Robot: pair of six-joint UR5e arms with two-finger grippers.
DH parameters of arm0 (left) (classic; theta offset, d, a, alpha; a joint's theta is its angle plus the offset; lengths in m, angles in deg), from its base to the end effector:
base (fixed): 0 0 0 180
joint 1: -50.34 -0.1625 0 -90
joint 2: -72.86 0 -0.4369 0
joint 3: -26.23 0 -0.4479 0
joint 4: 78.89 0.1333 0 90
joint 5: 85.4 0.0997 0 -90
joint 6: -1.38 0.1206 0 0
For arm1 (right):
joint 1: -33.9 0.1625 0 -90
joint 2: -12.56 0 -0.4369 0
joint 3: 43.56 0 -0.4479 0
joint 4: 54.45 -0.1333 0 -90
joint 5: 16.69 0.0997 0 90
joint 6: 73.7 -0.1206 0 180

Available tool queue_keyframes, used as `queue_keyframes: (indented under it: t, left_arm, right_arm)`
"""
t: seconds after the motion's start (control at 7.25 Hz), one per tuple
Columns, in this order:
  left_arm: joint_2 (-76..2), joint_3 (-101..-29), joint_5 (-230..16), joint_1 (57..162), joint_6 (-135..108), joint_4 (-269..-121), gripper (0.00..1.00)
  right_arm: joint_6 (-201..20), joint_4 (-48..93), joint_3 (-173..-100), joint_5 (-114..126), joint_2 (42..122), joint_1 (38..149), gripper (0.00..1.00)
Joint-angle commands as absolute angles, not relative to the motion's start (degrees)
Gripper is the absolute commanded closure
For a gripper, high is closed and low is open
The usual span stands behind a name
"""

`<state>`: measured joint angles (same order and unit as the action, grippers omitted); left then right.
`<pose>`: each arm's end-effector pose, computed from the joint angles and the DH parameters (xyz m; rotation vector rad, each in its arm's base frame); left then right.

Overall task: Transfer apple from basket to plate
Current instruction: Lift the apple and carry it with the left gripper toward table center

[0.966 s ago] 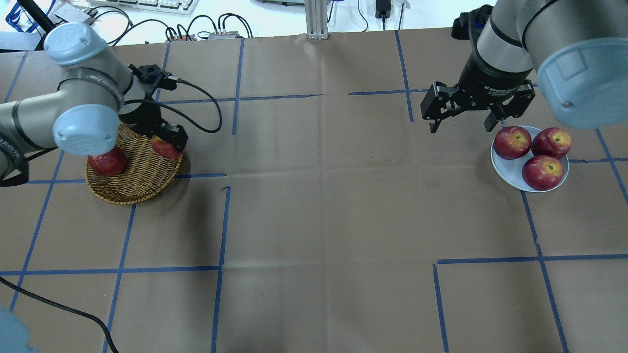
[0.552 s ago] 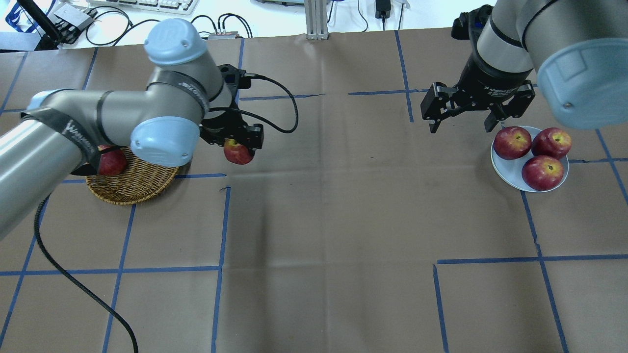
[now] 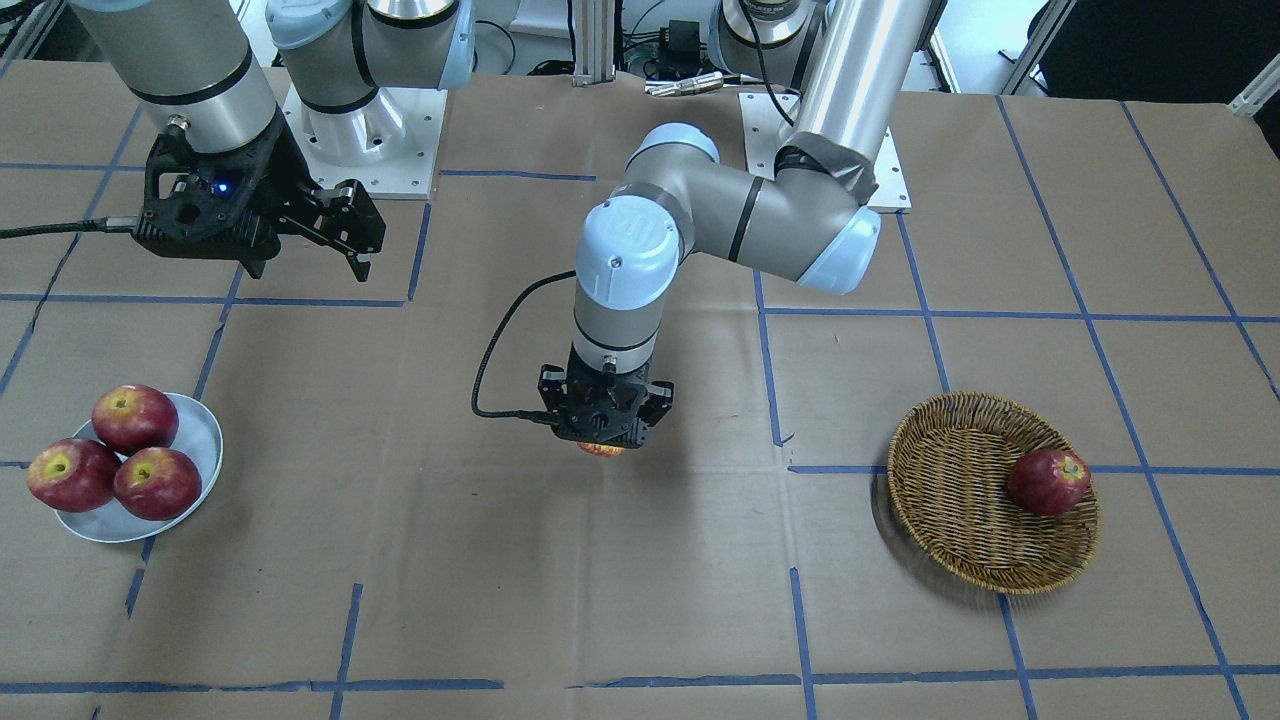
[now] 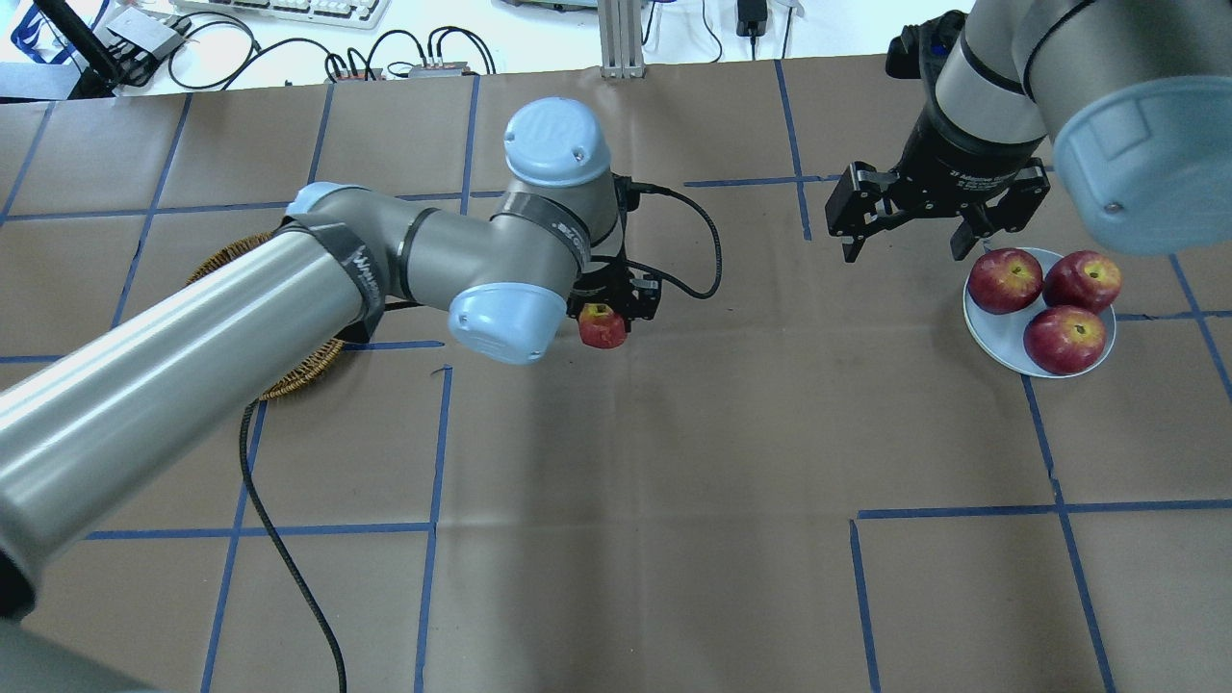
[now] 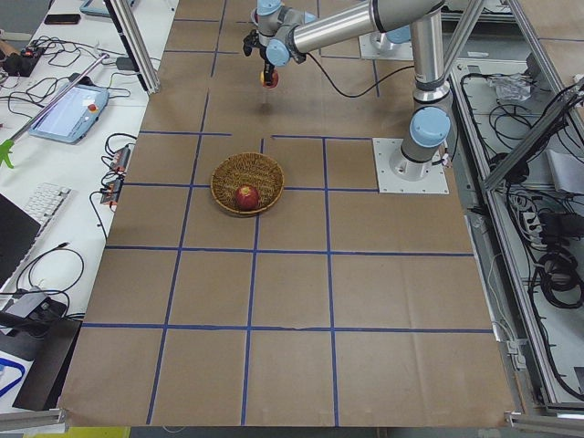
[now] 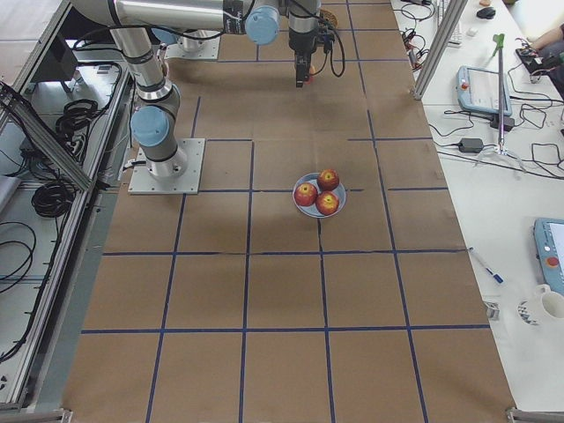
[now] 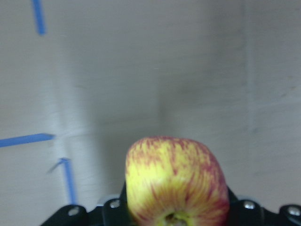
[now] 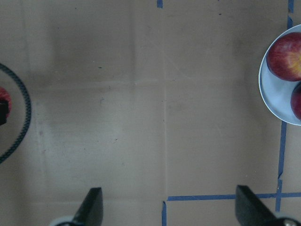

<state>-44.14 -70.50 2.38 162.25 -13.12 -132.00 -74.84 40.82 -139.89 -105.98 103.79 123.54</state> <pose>-0.3806 -0.5767 0.1882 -0.2011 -3.0804 0.0622 0.1314 -0.5376 0.4392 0.0409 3.1289 -0.0045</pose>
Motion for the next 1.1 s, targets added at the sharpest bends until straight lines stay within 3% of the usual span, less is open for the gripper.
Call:
queue_keyframes:
  t: [0.0,0.41,0.55,0.69,0.97]
  left_arm:
    - [-46.94,-69.57,2.75,163.19,-13.13,-129.60,0.50]
    - [-49.04,-69.48,2.67,163.19,-13.04,-129.25,0.47]
    - [-48.52,-69.65,2.76,163.19,-12.95,-129.34,0.32]
    - [-47.82,-70.52,2.84,163.10,-12.95,-129.25,0.01]
    - [-47.29,-69.75,2.84,162.93,-12.95,-130.21,0.01]
  right_arm:
    - [-74.84,40.82,-139.89,-105.99,103.79,123.46,0.00]
    - [-74.84,40.82,-139.89,-105.99,103.79,123.55,0.00]
    - [-74.84,40.82,-139.89,-105.90,103.79,123.46,0.00]
    - [-74.84,40.82,-139.89,-105.90,103.79,123.55,0.00]
    - [-74.84,40.82,-139.89,-105.90,103.79,123.55,0.00]
